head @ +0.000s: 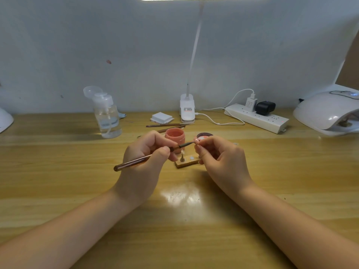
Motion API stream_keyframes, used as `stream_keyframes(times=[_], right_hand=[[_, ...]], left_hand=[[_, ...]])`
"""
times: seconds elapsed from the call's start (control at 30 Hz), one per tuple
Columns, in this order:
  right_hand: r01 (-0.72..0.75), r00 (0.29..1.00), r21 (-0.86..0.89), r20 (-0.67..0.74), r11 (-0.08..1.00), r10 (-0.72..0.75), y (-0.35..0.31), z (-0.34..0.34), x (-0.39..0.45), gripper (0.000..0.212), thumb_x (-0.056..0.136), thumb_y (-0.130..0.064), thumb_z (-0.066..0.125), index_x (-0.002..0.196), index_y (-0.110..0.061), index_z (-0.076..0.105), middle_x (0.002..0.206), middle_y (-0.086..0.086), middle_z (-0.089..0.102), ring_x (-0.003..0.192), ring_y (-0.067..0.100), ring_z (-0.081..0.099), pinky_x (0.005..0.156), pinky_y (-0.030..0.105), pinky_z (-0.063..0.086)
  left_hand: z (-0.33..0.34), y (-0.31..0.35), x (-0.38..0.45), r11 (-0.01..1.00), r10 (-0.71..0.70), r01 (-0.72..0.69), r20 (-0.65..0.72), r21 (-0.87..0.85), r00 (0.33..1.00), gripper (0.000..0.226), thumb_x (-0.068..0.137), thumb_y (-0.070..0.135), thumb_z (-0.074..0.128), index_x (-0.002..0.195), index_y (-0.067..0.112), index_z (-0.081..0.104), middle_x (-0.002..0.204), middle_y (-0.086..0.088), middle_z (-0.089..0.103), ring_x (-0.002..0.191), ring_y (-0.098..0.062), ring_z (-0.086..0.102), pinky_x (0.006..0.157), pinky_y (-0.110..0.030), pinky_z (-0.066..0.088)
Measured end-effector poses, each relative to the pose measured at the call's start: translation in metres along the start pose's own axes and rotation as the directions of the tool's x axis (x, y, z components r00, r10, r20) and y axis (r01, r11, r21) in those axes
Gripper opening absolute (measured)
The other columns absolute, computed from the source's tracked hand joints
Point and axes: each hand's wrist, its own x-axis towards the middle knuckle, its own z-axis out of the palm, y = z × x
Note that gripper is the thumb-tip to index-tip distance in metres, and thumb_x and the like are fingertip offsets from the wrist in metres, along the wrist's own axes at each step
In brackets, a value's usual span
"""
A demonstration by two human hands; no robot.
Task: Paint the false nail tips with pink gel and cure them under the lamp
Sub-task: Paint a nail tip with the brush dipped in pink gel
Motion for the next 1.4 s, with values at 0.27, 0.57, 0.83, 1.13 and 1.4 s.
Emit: stream_keyframes(times=[0.27, 0.57, 0.83, 1.13, 1.4], right_hand=[[0.002, 1.0, -0.005, 0.008, 1.0, -0.002, -0.0009, -0.0011, -0.0005, 0.01, 0.087, -0.012, 0.068, 0.096, -0.007, 0.071, 0.079, 0.004, 0.07, 0.072, 0.02, 0.066, 0.069, 0.044, 0.055], [0.008, 1.0, 0.0, 0.01, 1.0, -0.008, -0.0018, -0.0018, -0.0008, 0.01, 0.087, -0.012, 0.068, 0.096, -0.007, 0.071, 0.079, 0.004, 0.069, 0.073, 0.021, 0.066, 0.07, 0.045, 0.055], [0.012, 1.0, 0.001, -0.012, 1.0, -0.012, -0.0032, -0.0017, -0.001, 0.011, 0.087, -0.013, 0.068, 0.095, -0.006, 0.071, 0.078, 0.004, 0.07, 0.07, 0.021, 0.067, 0.067, 0.045, 0.055], [0.009, 1.0, -0.03, -0.015, 1.0, -0.009, -0.0038, -0.0019, -0.0009, 0.009, 0.087, -0.014, 0.069, 0.093, -0.007, 0.071, 0.076, 0.002, 0.069, 0.069, 0.017, 0.066, 0.067, 0.043, 0.055], [0.01, 1.0, -0.052, -0.019, 0.999, -0.011, -0.0042, -0.002, -0.0003, 0.009, 0.086, -0.013, 0.069, 0.093, -0.006, 0.071, 0.077, 0.003, 0.069, 0.07, 0.016, 0.067, 0.069, 0.041, 0.055]], left_hand=[[0.0018, 0.0026, -0.0013, 1.0, 0.0, -0.001, 0.025, 0.023, 1.0, 0.016, 0.081, 0.007, 0.051, 0.084, 0.006, 0.067, 0.074, -0.008, 0.071, 0.073, -0.014, 0.069, 0.067, -0.015, 0.049], [0.0051, 0.0037, 0.0009, 0.997, -0.071, 0.071, -0.072, -0.003, 0.995, 0.018, 0.082, 0.015, 0.05, 0.084, 0.009, 0.067, 0.069, -0.001, 0.072, 0.069, -0.007, 0.066, 0.062, -0.017, 0.047], [0.0059, 0.0034, -0.004, 0.999, 0.015, -0.013, -0.038, 0.048, 0.999, 0.016, 0.085, 0.009, 0.053, 0.093, 0.007, 0.066, 0.082, -0.003, 0.073, 0.081, -0.01, 0.07, 0.068, -0.014, 0.049], [0.0033, 0.0037, -0.0043, 0.995, 0.066, -0.065, -0.012, 0.079, 0.998, 0.013, 0.084, 0.009, 0.052, 0.086, 0.011, 0.065, 0.075, -0.002, 0.07, 0.073, -0.012, 0.068, 0.065, -0.013, 0.048], [0.0037, 0.0041, -0.0061, 0.995, 0.05, -0.052, 0.033, 0.082, 0.998, 0.017, 0.077, 0.022, 0.055, 0.082, 0.011, 0.067, 0.072, -0.001, 0.07, 0.072, -0.014, 0.067, 0.065, -0.018, 0.05]])
